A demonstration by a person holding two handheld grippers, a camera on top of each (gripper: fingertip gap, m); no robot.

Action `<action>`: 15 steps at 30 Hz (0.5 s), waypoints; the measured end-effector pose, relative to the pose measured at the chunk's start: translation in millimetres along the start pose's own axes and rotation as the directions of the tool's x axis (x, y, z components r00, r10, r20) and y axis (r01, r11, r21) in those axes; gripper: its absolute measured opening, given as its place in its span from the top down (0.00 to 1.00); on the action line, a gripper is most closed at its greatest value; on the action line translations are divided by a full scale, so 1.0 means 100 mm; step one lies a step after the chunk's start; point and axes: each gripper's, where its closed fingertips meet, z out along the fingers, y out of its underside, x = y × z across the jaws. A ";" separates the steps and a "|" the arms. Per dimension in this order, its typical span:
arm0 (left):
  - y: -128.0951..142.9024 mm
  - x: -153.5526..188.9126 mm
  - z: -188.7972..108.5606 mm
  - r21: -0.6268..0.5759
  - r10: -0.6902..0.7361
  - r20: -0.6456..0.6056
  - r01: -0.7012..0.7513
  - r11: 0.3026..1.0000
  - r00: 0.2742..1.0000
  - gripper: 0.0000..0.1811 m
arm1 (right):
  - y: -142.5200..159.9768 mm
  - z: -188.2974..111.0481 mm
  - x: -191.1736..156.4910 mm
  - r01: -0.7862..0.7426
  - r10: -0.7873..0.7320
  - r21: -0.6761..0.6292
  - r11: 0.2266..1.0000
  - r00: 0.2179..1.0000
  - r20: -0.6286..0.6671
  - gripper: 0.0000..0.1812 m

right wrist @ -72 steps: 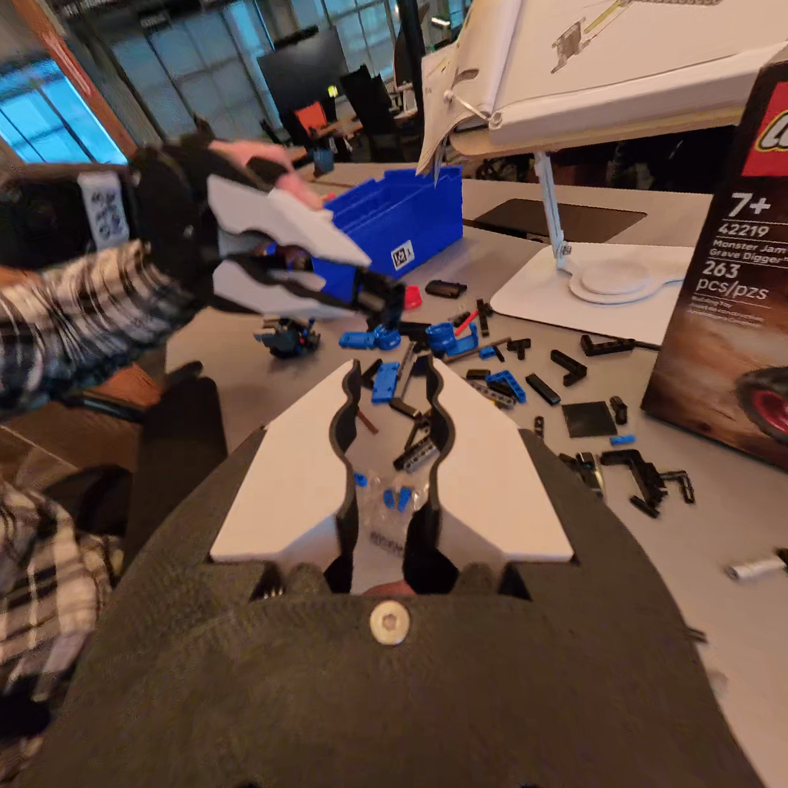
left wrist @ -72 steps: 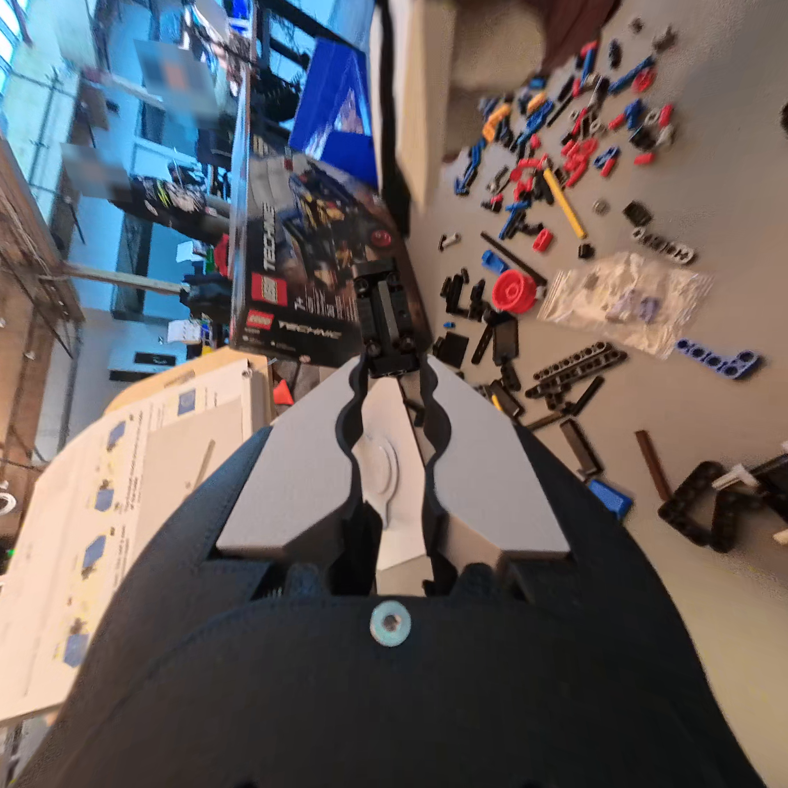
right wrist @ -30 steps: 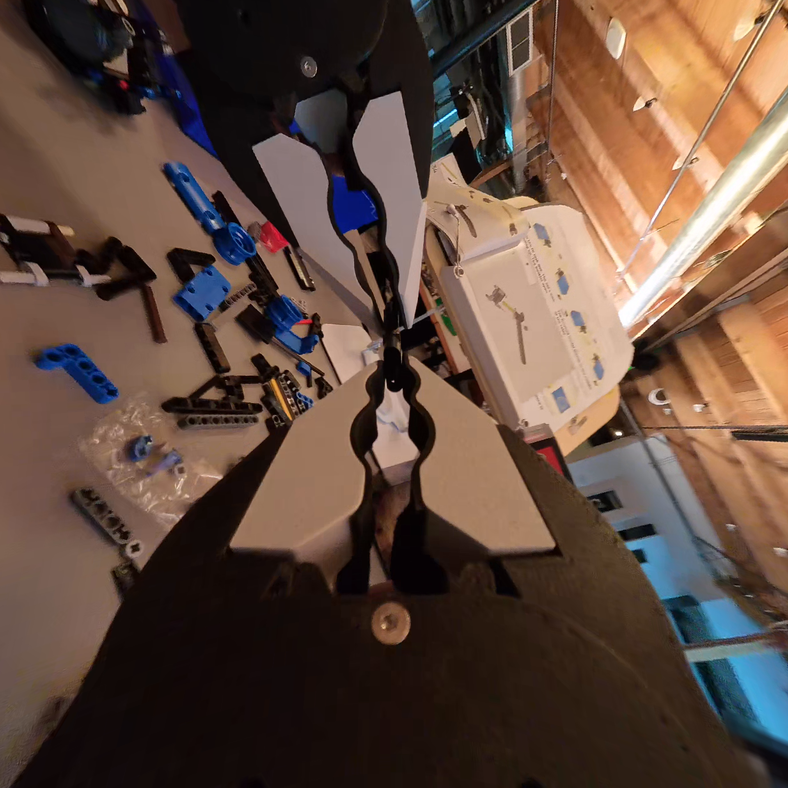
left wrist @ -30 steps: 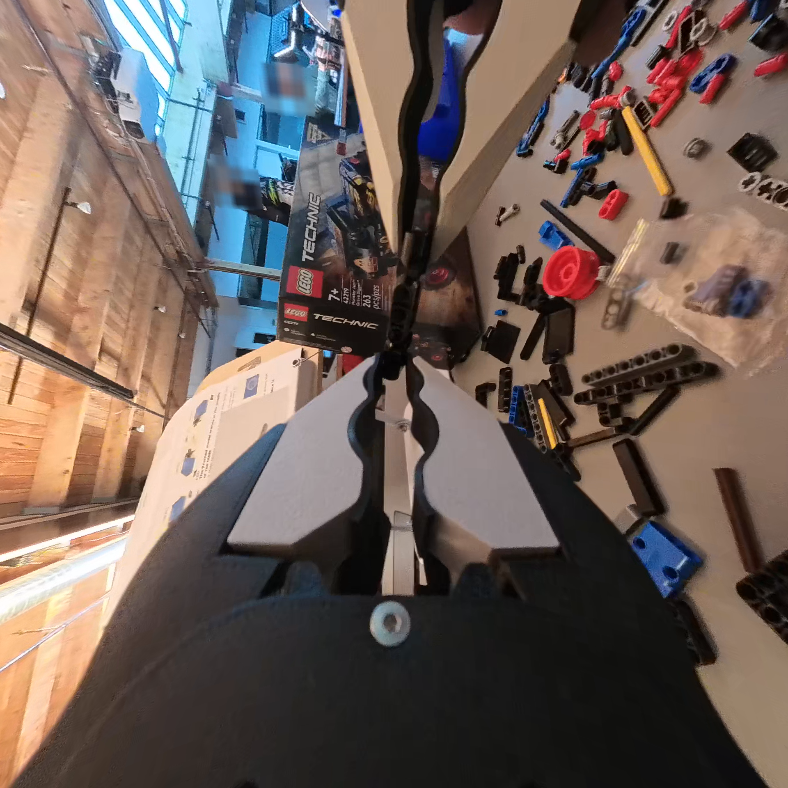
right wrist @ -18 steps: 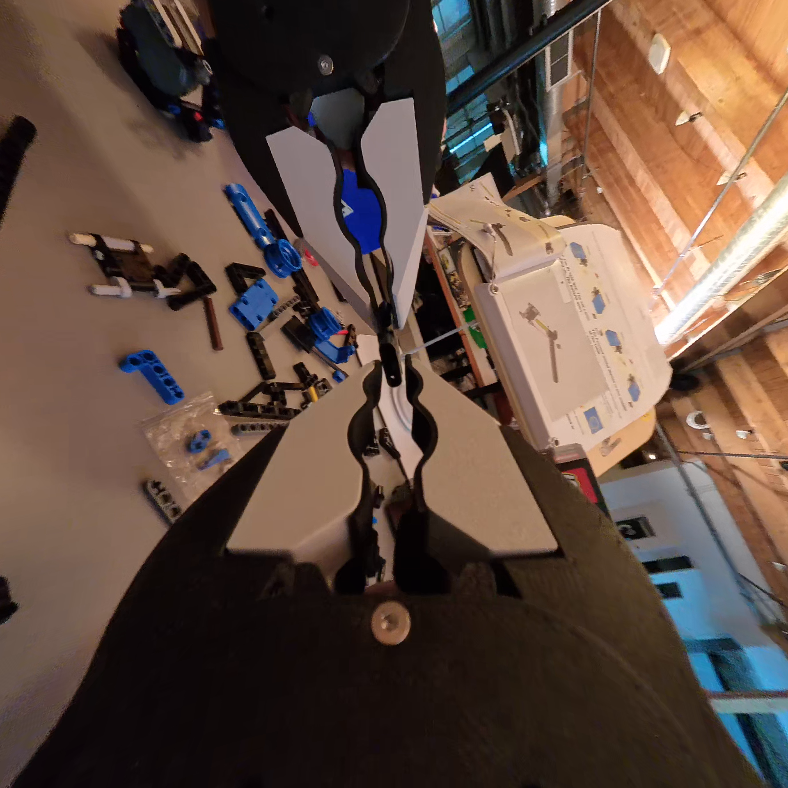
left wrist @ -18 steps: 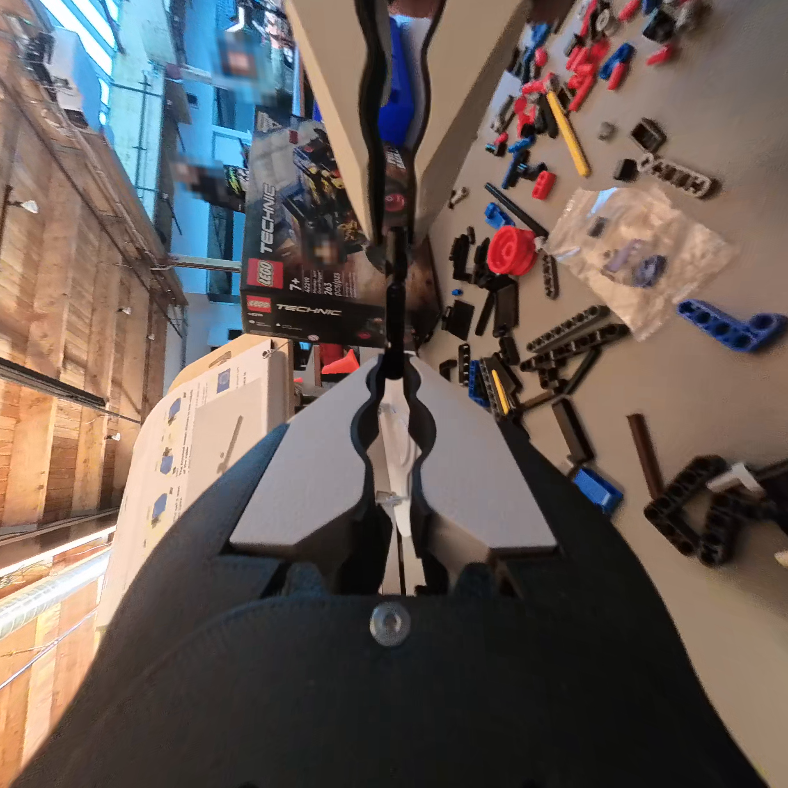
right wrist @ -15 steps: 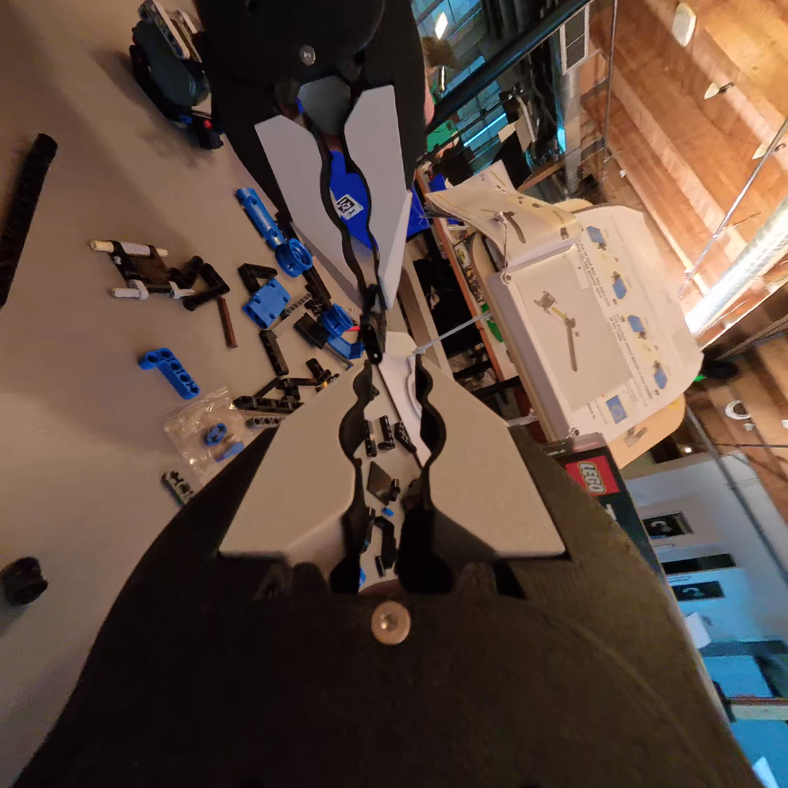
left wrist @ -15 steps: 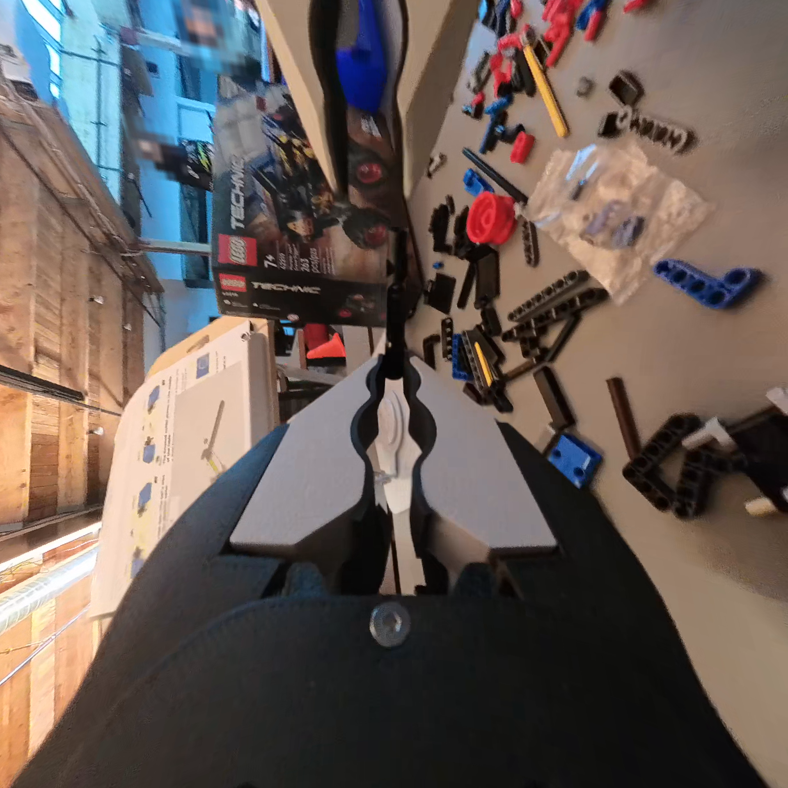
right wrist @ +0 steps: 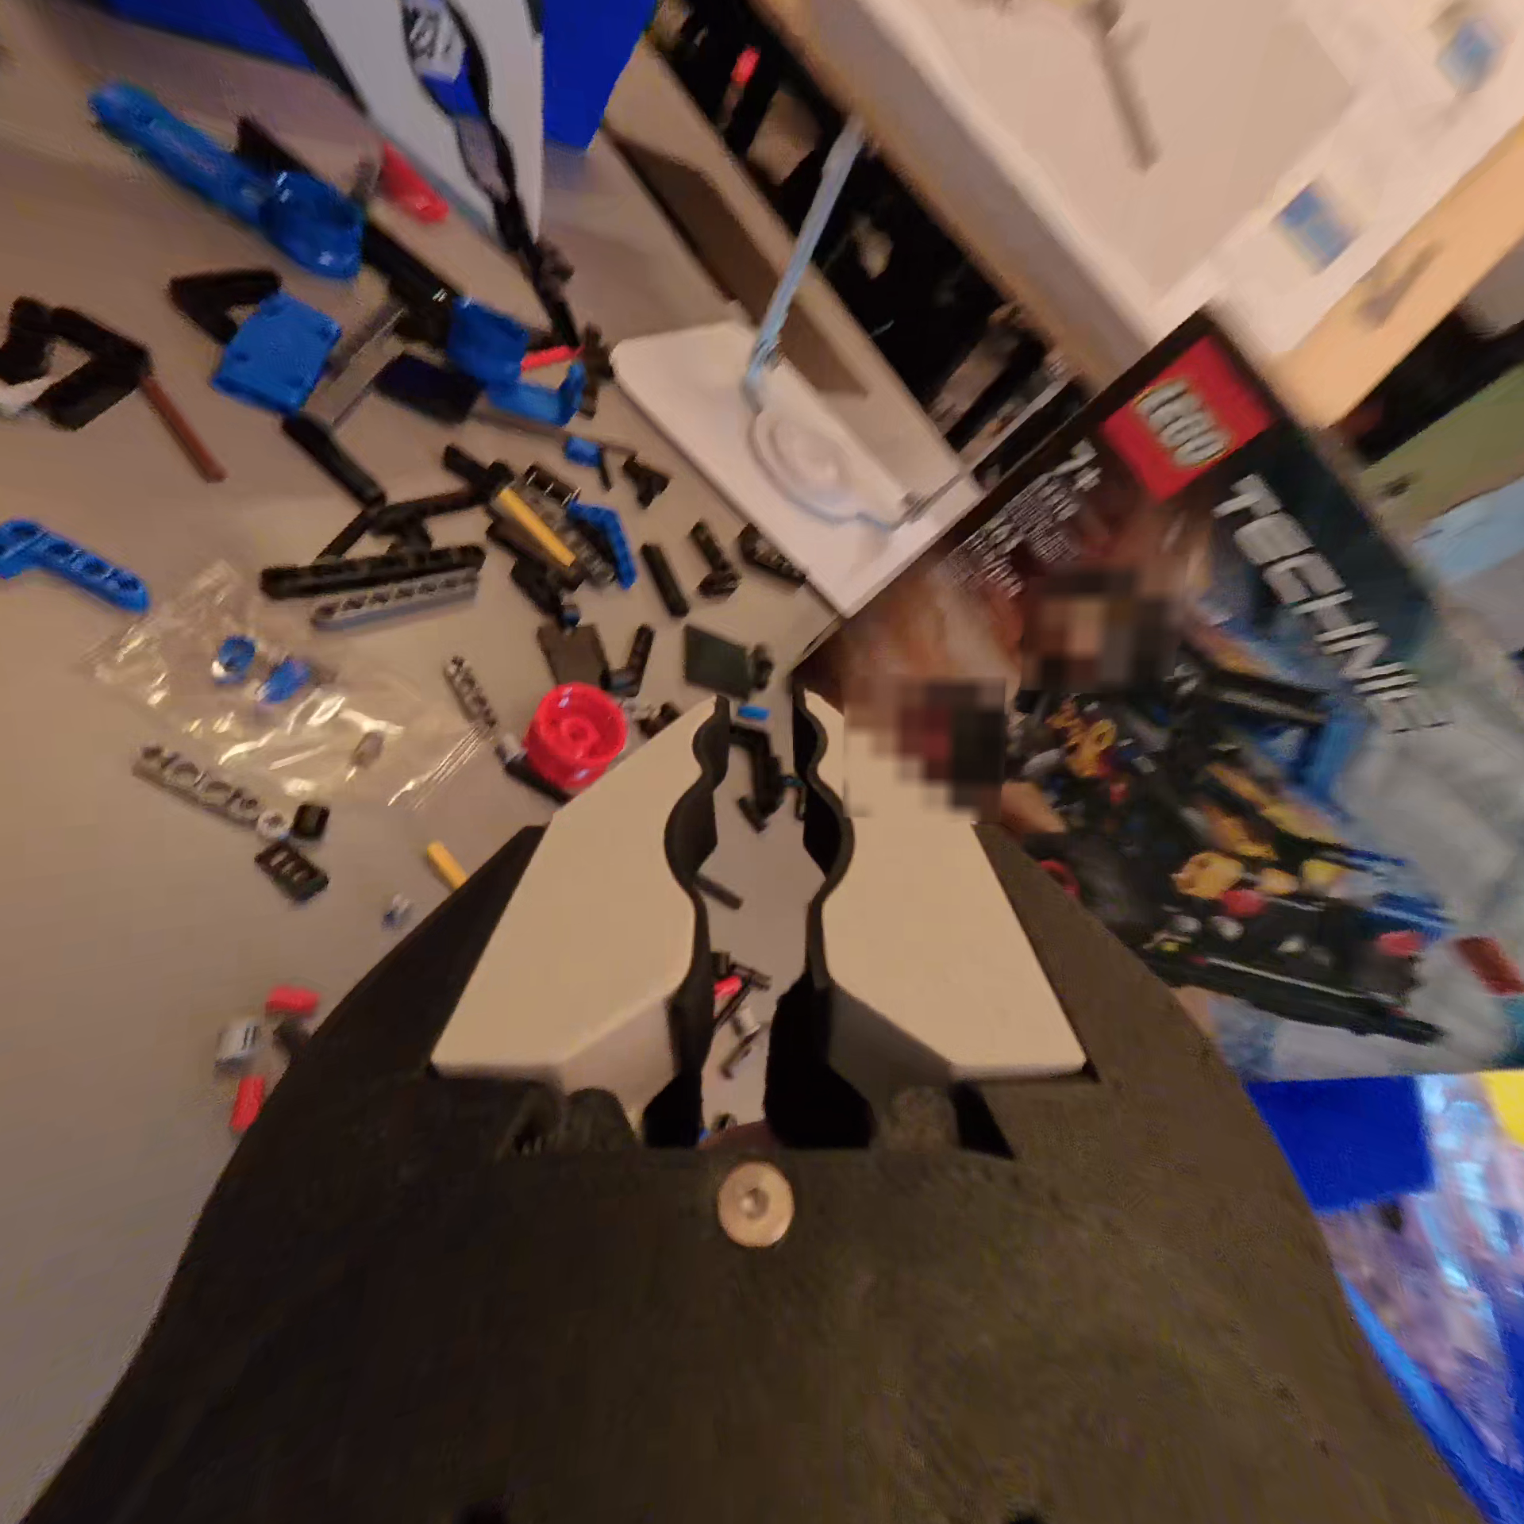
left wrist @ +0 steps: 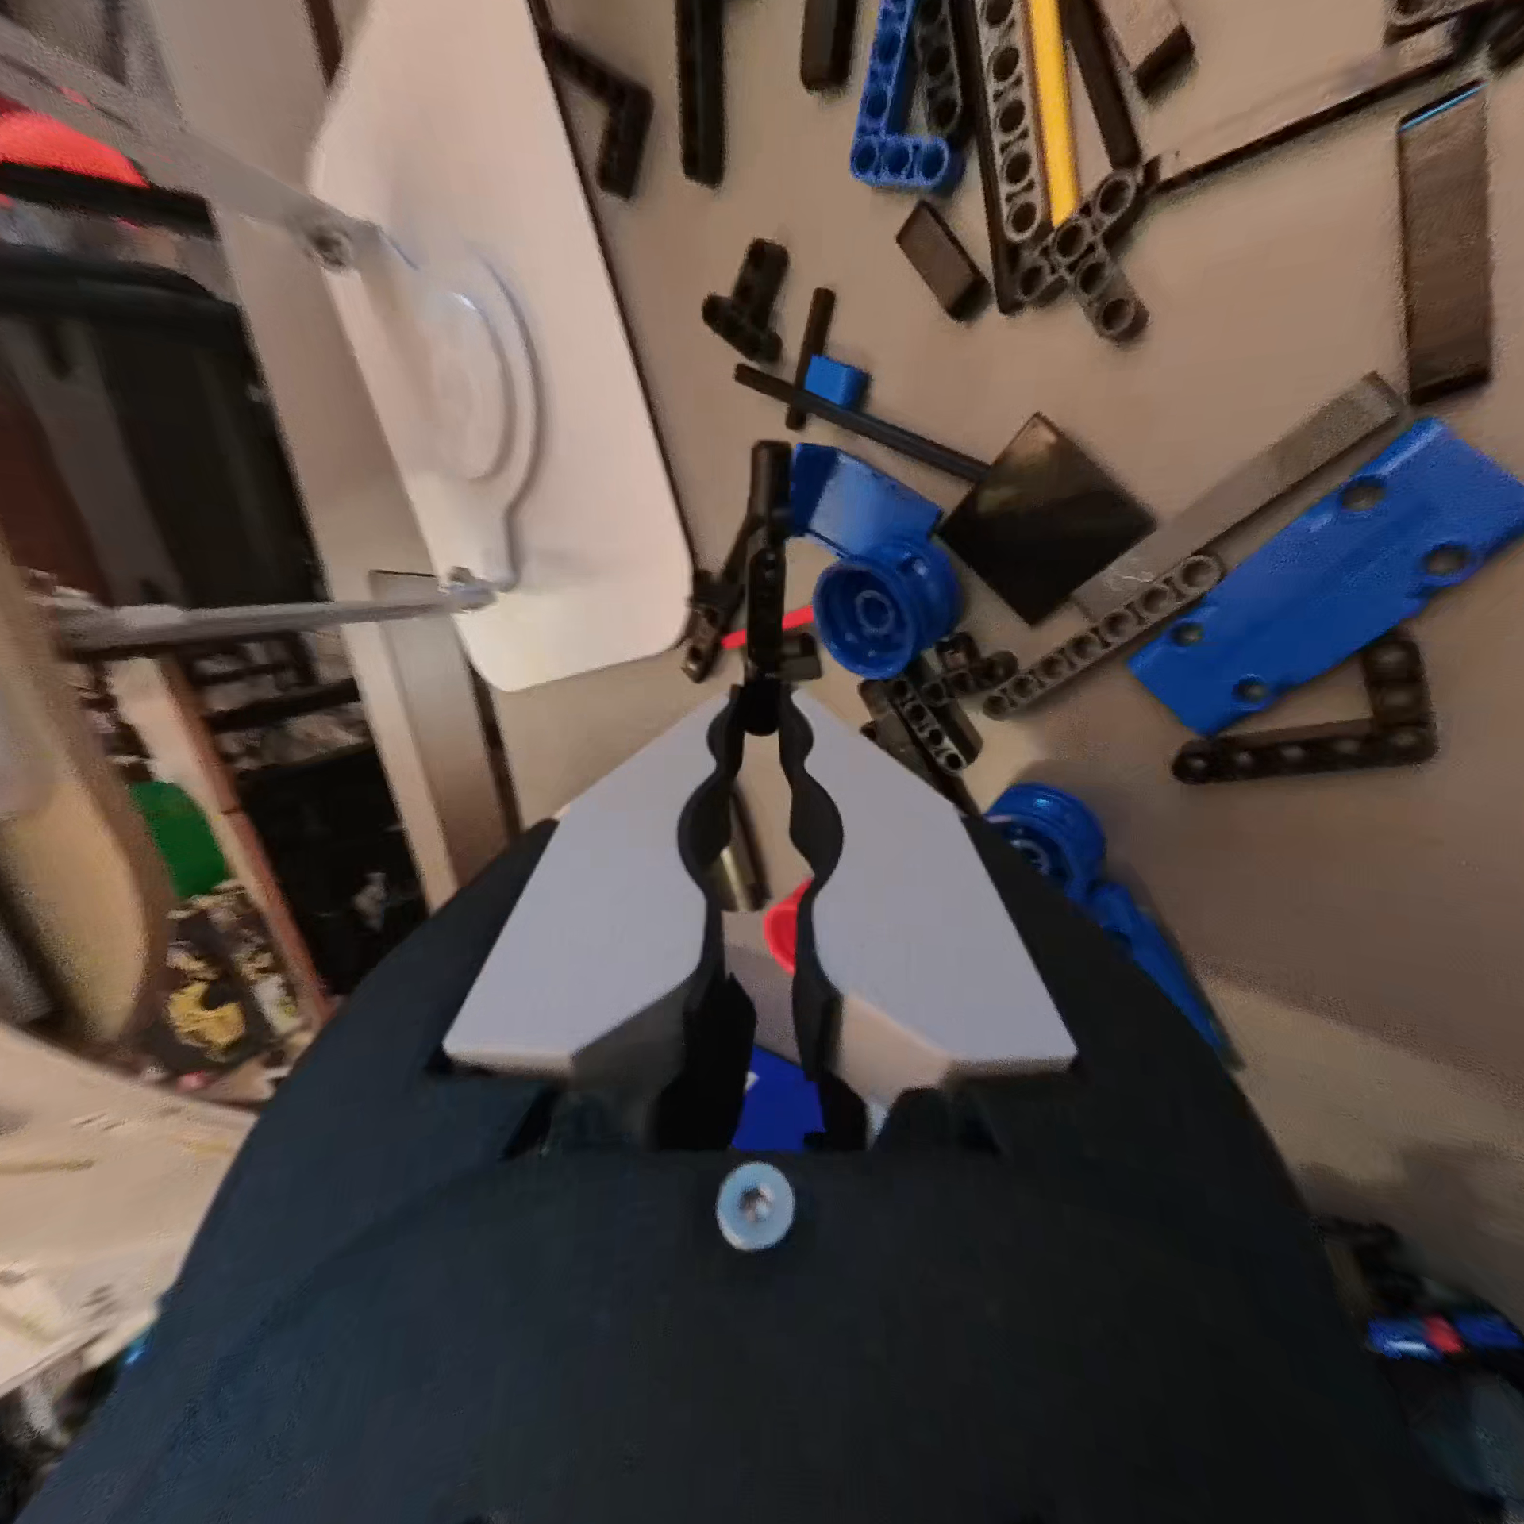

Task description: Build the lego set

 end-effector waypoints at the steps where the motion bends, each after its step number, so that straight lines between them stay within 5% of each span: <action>1: 0.03 0.03 0.04 -0.018 -0.023 -0.029 0.023 1.000 0.999 0.97 | 0.07 0.03 -0.03 -0.004 0.005 -0.026 1.000 0.999 0.043 0.92; 8: 0.04 0.12 0.06 -0.042 -0.061 -0.058 0.059 0.997 0.996 0.85 | 0.19 0.40 -0.19 0.127 -0.076 -0.107 0.986 0.916 0.393 0.91; 15: -0.04 0.17 -0.28 -0.009 -0.082 0.018 0.082 0.997 0.996 0.85 | 0.42 0.76 -0.32 0.274 -0.127 -0.141 0.951 0.764 0.632 0.90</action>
